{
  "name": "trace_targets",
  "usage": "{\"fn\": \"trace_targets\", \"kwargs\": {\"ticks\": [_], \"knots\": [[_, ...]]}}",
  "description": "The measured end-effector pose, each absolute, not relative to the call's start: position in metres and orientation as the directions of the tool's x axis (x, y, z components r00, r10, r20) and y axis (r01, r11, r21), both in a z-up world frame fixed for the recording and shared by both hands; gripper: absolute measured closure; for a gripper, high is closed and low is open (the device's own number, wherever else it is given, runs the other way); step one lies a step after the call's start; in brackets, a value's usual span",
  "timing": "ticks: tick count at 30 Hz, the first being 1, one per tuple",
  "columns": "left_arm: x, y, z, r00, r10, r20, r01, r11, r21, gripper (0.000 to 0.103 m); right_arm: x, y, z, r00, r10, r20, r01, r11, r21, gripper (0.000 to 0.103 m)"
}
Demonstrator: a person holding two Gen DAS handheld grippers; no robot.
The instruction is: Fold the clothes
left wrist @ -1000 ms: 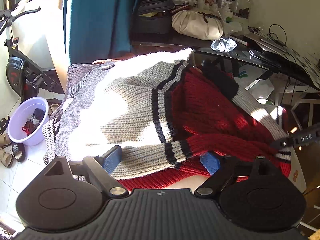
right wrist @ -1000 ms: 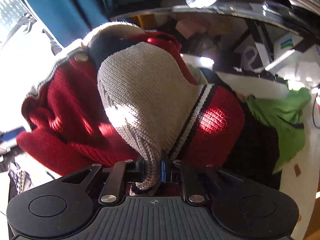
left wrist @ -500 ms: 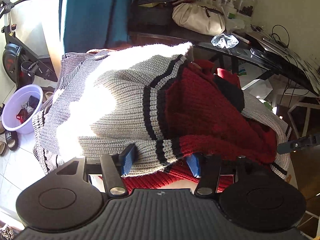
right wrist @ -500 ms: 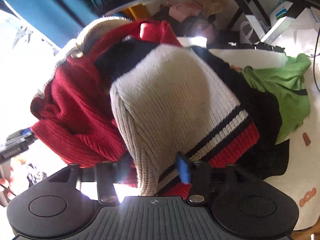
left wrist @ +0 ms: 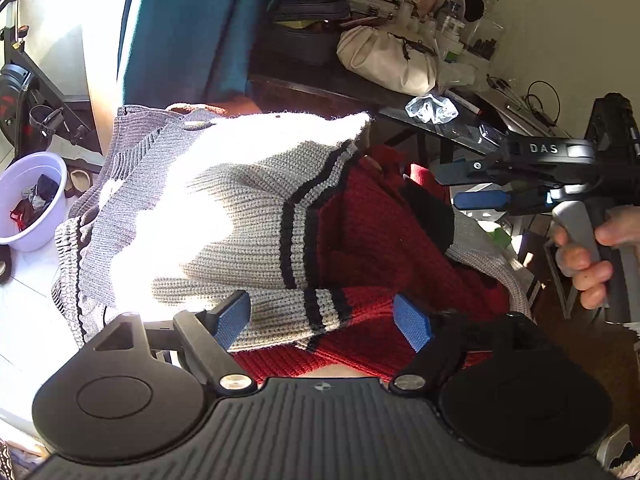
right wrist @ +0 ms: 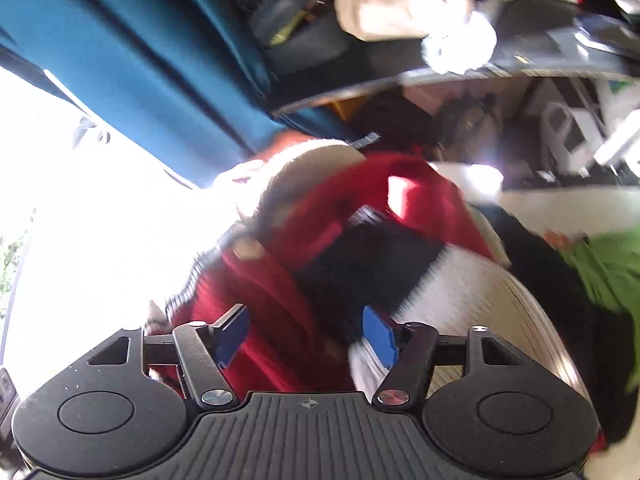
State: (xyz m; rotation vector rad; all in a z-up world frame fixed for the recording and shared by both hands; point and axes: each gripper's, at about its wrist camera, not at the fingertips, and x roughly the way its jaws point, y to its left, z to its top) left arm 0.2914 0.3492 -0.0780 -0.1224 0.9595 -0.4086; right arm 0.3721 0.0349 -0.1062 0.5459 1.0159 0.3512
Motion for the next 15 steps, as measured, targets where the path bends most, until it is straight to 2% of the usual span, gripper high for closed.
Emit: {"fn": "trace_targets", "kwargs": {"ticks": [6,8,10,11,12,15], "knots": [[0.291,0.387,-0.078,0.564,-0.287,-0.774,0.061,0.95,-0.308,0.017,0.429,0.093,-0.127,0.426,0.559,-0.711,-0.114,0.813,0.571,0.035],[0.289,0.4,-0.079,0.561,-0.278,-0.78,0.02,0.946,-0.323,0.017,0.422,0.106,-0.124,0.41,0.541,-0.734,-0.189,0.838,0.512,0.047],[0.287,0.411,-0.08,0.56,-0.264,-0.785,-0.01,0.946,-0.325,0.017,0.415,0.119,-0.121,0.396,0.52,-0.757,-0.263,0.854,0.449,0.079],[0.286,0.416,-0.081,0.561,-0.255,-0.788,-0.019,0.947,-0.32,0.017,0.412,0.125,-0.12,0.389,0.509,-0.768,-0.3,0.858,0.417,0.087],[0.286,0.419,-0.081,0.563,-0.242,-0.79,-0.027,0.95,-0.311,0.017,0.409,0.132,-0.118,0.384,0.497,-0.778,-0.337,0.86,0.383,0.092],[0.292,0.424,-0.087,0.546,-0.22,-0.808,-0.069,0.95,-0.305,0.017,0.393,0.147,-0.111,0.375,0.468,-0.8,-0.436,0.851,0.293,0.094]]}}
